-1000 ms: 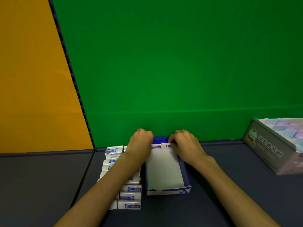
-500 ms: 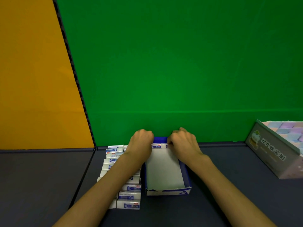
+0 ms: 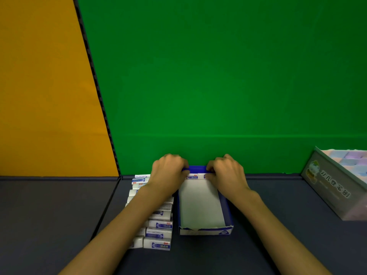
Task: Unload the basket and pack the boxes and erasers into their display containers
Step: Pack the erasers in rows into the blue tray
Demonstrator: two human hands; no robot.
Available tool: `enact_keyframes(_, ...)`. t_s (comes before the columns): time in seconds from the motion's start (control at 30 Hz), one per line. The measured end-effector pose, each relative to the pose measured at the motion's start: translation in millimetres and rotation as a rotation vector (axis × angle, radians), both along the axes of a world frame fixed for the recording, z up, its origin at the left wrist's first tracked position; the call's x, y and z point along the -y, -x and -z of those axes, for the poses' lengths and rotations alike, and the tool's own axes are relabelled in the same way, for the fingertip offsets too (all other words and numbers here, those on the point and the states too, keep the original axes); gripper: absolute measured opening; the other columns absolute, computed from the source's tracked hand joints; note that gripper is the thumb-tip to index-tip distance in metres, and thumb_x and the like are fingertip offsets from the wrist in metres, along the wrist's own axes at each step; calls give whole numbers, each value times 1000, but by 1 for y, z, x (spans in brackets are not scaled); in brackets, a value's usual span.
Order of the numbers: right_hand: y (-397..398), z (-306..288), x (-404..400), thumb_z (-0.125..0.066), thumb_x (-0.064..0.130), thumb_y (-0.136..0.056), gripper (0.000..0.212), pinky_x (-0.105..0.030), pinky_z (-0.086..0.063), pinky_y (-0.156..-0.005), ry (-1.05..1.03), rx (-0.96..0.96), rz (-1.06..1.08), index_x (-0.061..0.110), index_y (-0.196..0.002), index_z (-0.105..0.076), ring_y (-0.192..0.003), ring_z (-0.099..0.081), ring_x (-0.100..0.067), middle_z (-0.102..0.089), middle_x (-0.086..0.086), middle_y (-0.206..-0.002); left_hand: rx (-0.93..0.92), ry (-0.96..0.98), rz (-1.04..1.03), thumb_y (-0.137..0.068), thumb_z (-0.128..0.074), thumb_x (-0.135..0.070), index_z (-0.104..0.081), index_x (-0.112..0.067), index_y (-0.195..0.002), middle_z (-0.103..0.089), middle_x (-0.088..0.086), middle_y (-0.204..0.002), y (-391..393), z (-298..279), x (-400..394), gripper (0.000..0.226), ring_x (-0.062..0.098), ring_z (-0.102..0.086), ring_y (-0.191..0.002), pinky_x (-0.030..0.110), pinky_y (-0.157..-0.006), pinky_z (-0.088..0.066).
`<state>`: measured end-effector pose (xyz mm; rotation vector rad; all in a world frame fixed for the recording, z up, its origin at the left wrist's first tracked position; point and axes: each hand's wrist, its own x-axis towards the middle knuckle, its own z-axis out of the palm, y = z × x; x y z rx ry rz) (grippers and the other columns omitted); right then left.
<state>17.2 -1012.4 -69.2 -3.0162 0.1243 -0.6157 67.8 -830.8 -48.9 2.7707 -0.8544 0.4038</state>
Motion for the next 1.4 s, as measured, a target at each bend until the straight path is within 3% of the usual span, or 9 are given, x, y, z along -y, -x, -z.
enact_keyframes(0.1, 3, -9, -7, -66, 41, -91, 22, -29, -33, -70, -53, 44, -75, 28, -107, -73, -98, -53, -20, -70, 5, -100, 0, 97, 25, -94, -58, -44, -67, -31, -118, -66, -3, -115, -1, -11, -25, 29, 23, -59, -110, 34, -84, -49)
enact_keyframes(0.23, 4, -21, -29, -64, 38, -92, 15, -33, -44, -73, -154, 57, -225, 28, -98, -73, -92, -56, -18, -69, 8, -94, -58, 134, -4, -94, -61, -41, -64, -31, -125, -65, -5, -122, -10, -12, -69, 32, 20, -58, -116, 39, -94, -50)
enact_keyframes(0.43, -10, -32, -65, -67, 30, -91, 12, -30, -51, -79, -270, -94, -437, 28, -99, -76, -87, -64, -7, -73, 15, -94, -153, 185, -31, -94, -63, -37, -67, -28, -122, -65, -6, -125, -9, 4, -113, 30, 15, -58, -115, 36, -95, -50)
enact_keyframes(0.7, -29, -36, -71, -62, 23, -94, 17, -31, -46, -87, -78, -200, -442, 29, -102, -76, -94, -55, -8, -74, 14, -99, -183, 194, -55, -93, -63, -29, -74, -30, -107, -67, -8, -106, -11, 16, -127, 18, 13, -60, -96, 32, -77, -50)
enact_keyframes(0.83, -30, -21, -77, -56, 29, -98, 19, -38, -42, -88, 31, -205, -429, 30, -108, -73, -104, -50, -18, -72, 11, -103, -265, 264, -58, -96, -64, -33, -73, -23, -111, -66, -3, -106, -15, 25, -131, 21, 16, -60, -93, 37, -84, -53)
enact_keyframes(0.97, -31, -16, -76, -54, 34, -99, 23, -38, -40, -89, 65, -218, -403, 27, -114, -70, -110, -45, -18, -69, 6, -107, -297, 312, -64, -96, -64, -27, -74, -14, -111, -67, -1, -107, -19, 28, -129, 21, 11, -57, -92, 31, -84, -49)
enact_keyframes(1.1, -31, -15, -78, -57, 36, -95, 23, -36, -39, -86, 84, -219, -393, 30, -112, -71, -106, -44, -17, -69, 8, -102, -300, 375, -90, -93, -69, -26, -73, -20, -101, -61, -11, -91, -16, 28, -129, 11, 11, -58, -86, 34, -78, -51)
enact_keyframes(1.23, -33, -12, -79, -58, 34, -94, 21, -34, -36, -82, 69, -216, -381, 30, -109, -72, -104, -42, -16, -69, 11, -100, -327, 413, -70, -93, -69, -24, -64, -22, -94, -65, -8, -87, -15, 29, -129, 5, 12, -60, -81, 40, -75, -54)
enact_keyframes(1.4, -34, -11, -81, -58, 32, -94, 23, -34, -35, -81, 65, -205, -365, 30, -112, -72, -105, -42, -16, -69, 11, -98, -339, 461, -78, -96, -64, -17, -62, -16, -108, -63, -3, -96, -16, 30, -126, 12, 13, -59, -89, 33, -78, -50)
